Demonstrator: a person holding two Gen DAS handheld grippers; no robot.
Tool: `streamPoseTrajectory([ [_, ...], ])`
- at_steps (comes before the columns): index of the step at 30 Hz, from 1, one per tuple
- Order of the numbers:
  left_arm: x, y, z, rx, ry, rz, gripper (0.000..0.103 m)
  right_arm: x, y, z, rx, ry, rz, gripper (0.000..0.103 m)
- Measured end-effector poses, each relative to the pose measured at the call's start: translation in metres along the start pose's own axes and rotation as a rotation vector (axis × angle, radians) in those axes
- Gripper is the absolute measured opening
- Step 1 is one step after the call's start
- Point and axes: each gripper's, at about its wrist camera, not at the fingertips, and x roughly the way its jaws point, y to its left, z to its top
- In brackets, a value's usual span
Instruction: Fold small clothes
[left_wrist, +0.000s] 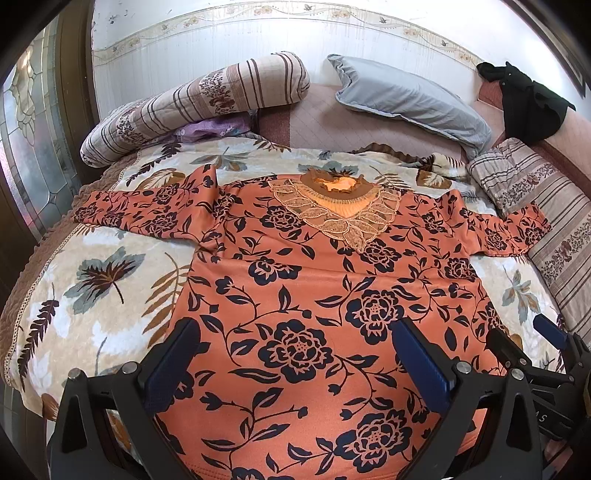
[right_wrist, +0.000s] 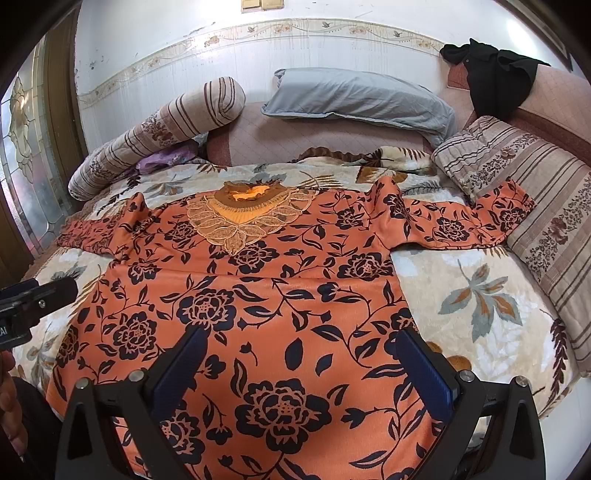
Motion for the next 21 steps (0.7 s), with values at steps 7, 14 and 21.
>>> streamPoseTrajectory([
  [7,0.001,-0.001,0.000,0.002,0.009,0.005,0.103,0.003,0.002,0.002,-0.005,0.000,0.004,0.103],
  [14,0.011,0.002,-0.002,0.013,0.057,0.012,0.103,0.008,0.002,0.005,-0.007,0.003,0.006,0.103],
  [21,0.038,0.041,-0.002,-0.026,0.196,0.059,0.103,0.019,-0.047,0.024,0.100,0.009,0.019,0.103],
])
